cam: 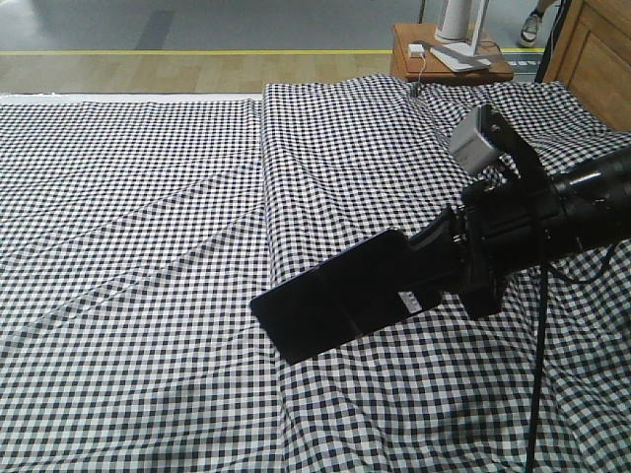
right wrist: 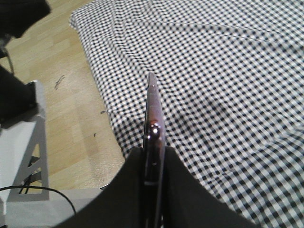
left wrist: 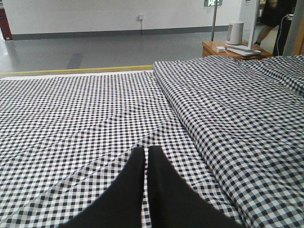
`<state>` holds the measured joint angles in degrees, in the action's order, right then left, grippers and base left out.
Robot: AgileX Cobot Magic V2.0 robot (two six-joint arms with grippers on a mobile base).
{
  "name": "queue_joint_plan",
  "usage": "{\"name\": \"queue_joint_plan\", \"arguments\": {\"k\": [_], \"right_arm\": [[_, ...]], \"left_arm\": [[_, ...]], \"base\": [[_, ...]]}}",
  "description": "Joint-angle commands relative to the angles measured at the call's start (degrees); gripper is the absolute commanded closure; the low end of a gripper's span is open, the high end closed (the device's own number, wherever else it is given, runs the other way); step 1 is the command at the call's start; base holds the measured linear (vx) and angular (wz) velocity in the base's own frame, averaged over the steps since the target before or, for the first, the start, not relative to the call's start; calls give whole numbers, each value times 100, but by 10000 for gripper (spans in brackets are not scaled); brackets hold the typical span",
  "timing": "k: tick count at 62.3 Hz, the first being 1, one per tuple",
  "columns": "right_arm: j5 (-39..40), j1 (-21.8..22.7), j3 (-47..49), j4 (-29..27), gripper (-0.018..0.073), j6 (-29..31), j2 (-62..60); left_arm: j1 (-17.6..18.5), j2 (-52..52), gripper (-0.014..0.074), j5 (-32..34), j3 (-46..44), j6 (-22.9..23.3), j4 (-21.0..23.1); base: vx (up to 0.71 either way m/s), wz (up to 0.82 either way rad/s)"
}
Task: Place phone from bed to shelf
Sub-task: 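Lift the black phone with the right gripper up off the bed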
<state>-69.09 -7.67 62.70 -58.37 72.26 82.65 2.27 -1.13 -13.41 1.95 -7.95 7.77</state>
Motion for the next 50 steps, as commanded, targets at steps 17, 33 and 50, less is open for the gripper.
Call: {"name": "queue_joint_plan", "arguments": {"k": [17, 33, 50], "right_arm": [[-493, -577, 121, -870, 561, -141, -799], [-487, -577, 121, -961, 561, -141, -970], [-487, -577, 121, -968, 560, -141, -970]], "left_arm": [[-4, -28, 596, 409, 9, 22, 55], [-4, -28, 596, 409, 9, 22, 55], [-4, -28, 596, 409, 9, 22, 55]], "base": [[0, 0], [0, 0], [0, 0]]}}
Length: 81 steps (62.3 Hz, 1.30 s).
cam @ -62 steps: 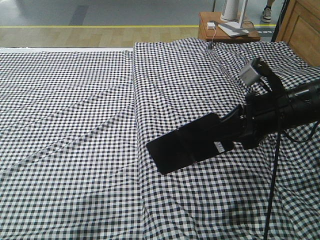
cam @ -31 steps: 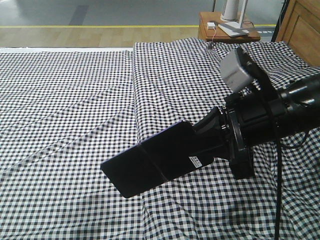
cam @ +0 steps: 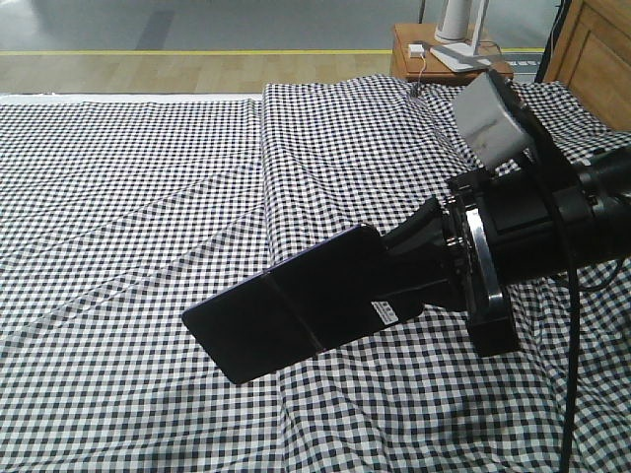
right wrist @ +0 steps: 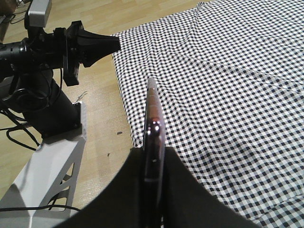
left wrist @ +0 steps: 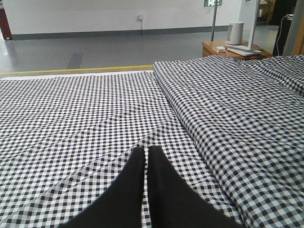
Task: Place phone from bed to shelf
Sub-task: 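Lift the black phone with the right gripper up off the bed, then hold the phone raised in the right gripper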
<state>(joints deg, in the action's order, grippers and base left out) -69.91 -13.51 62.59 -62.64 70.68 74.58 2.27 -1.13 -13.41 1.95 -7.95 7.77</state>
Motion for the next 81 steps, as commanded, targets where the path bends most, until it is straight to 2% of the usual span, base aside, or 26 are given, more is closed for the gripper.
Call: {"name": "queue_joint_plan", "arguments": {"k": [1, 81], "right_arm": [[-404, 7, 132, -541, 560, 17, -164], [-404, 7, 132, -541, 560, 17, -164]], "left_arm": [[-4, -28, 596, 409, 9, 22, 55], [-4, -28, 596, 409, 9, 22, 55]], "base": [[0, 0], [0, 0]]}}
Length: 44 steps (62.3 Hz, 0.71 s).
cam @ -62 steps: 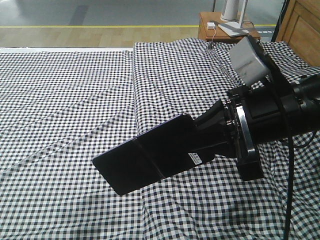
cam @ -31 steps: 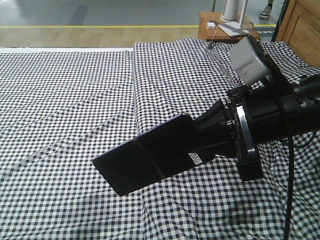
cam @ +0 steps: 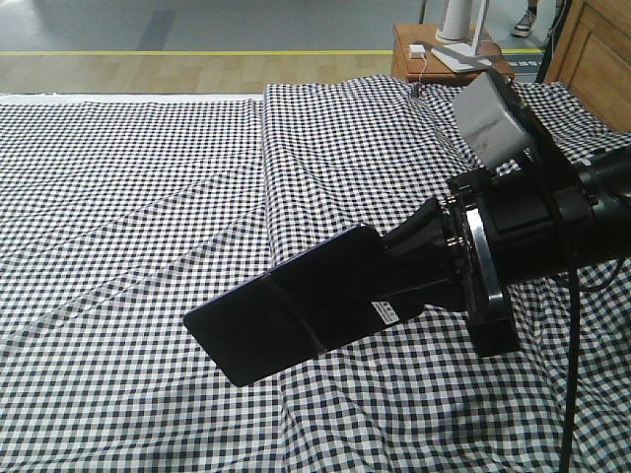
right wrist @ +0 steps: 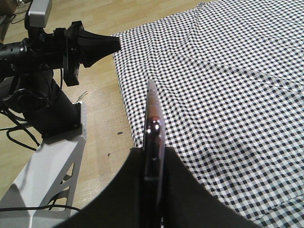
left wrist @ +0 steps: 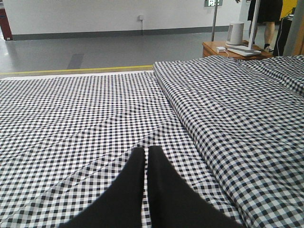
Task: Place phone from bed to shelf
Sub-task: 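Hold the phone raised in the right gripper, then turn the base away from the bed holding the phone in the right gripper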
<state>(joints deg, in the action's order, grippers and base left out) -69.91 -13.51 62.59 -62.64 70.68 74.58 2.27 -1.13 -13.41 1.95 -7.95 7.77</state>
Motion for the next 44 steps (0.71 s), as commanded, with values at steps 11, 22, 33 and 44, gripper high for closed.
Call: {"name": "queue_joint_plan", "arguments": {"k": [11, 22, 33, 44], "right_arm": [[-404, 7, 132, -541, 560, 17, -164], [-404, 7, 132, -541, 560, 17, -164], [-404, 7, 132, -541, 560, 17, -164], [-403, 7, 132, -541, 560, 17, -164]], "left_arm": [[-4, -28, 596, 409, 9, 22, 55], [-4, -28, 596, 409, 9, 22, 55], [-4, -28, 596, 409, 9, 22, 55], [-4, -28, 596, 409, 9, 22, 55]], "base": [[-1, 2], [-2, 4], [-4, 13], [-5, 18]]}}
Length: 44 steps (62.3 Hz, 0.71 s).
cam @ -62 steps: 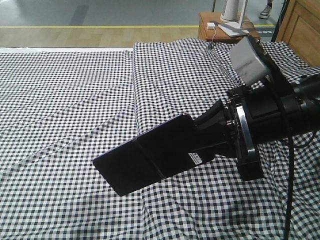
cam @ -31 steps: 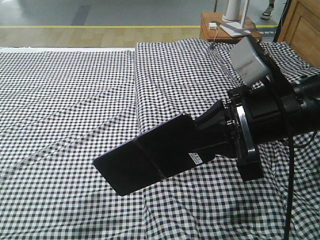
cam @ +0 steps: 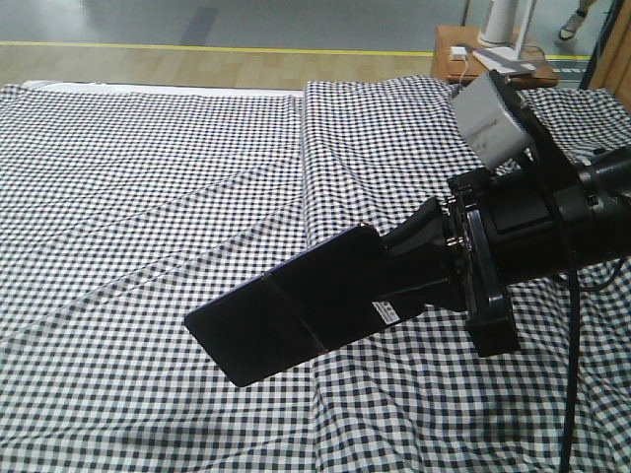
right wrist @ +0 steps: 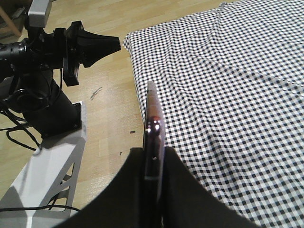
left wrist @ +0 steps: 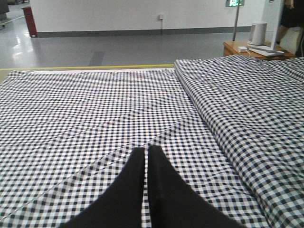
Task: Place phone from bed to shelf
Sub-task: 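Turn the base away from the bed holding the phone in the right gripper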
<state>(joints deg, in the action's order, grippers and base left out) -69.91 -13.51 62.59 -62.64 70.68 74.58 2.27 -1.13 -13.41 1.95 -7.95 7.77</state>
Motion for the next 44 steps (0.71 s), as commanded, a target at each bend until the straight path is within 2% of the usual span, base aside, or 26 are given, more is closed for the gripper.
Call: {"name": "queue_joint_plan", "arguments": {"k": [1, 44], "right_arm": [[-403, 7, 132, -541, 560, 17, -164], [-403, 7, 132, -541, 560, 17, -164]], "left_arm": [[-4, -28, 596, 409, 9, 22, 55], [-4, -28, 596, 409, 9, 22, 55]], "base": [[-5, 19], [-7, 35]]}}
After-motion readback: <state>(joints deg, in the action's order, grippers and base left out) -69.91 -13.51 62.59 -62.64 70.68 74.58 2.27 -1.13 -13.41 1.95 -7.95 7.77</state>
